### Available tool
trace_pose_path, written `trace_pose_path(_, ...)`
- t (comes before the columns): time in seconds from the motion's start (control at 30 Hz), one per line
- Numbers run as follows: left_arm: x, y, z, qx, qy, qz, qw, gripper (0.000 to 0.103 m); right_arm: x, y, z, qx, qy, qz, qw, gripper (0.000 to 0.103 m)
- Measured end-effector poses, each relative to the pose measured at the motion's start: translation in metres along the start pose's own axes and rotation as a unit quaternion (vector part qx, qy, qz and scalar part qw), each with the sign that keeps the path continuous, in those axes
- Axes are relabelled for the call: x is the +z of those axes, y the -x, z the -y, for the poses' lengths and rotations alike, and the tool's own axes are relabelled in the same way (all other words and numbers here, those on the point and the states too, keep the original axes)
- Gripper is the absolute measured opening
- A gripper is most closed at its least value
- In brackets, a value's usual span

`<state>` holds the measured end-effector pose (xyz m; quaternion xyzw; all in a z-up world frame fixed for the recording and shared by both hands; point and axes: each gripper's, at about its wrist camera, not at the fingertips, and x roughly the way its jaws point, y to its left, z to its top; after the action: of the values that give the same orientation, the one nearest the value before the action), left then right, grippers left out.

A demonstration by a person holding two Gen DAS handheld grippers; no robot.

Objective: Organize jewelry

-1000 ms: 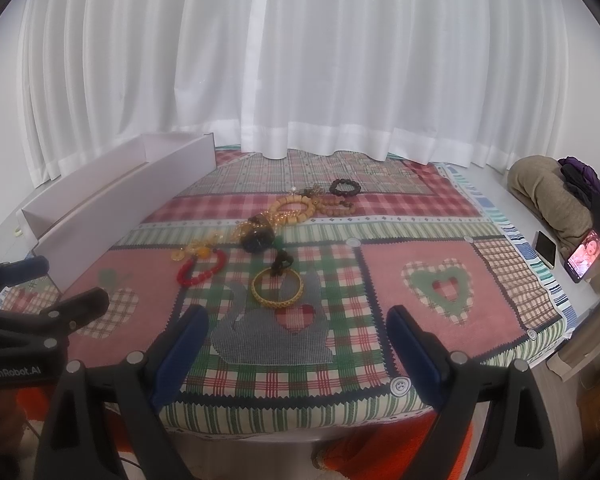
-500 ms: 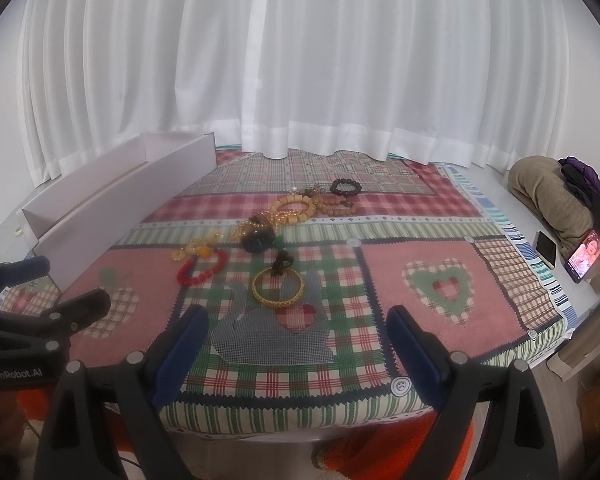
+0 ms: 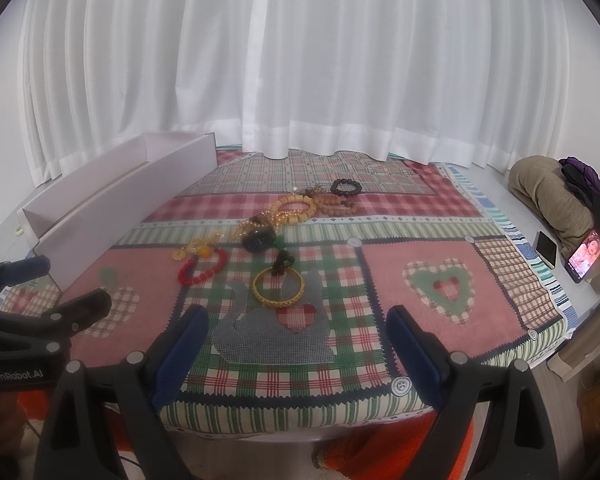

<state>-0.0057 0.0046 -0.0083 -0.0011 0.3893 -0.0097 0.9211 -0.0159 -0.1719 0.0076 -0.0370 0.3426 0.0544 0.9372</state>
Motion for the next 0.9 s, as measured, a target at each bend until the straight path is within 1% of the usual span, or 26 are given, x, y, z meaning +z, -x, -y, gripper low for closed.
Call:
trace_pose_path(0.27, 0.0004, 0.0002, 0.0004, 0.001, -0.002, -0.001, 1.0000, 0.103, -0.0014, -0.0005, -0.0015, 0.000, -0.001, -0.001, 1.000, 0.093)
trace_pose_path(0.47, -0.0001, 0.0003, 0.0012, 0.010, -0.014, -0.001, 0.9999, 0.103, -0.0010, -0.0006, -0.0007, 0.000, 0.000, 0.000, 1.000, 0.093)
trace_pose_path(0.7, -0.0004, 0.0079, -0.0036, 0.006, -0.007, 0.017, 0.9998, 0.103, -0.0029, -0.0008, -0.0025, 0.001, 0.000, -0.002, 1.000, 0.093)
trace_pose_path(0.9, -0.0028, 0.0046, -0.0055, 0.003, -0.008, 0.005, 1.0000, 0.103, -0.0034, -0.0018, -0.0025, 0.003, 0.000, -0.004, 1.000, 0.093)
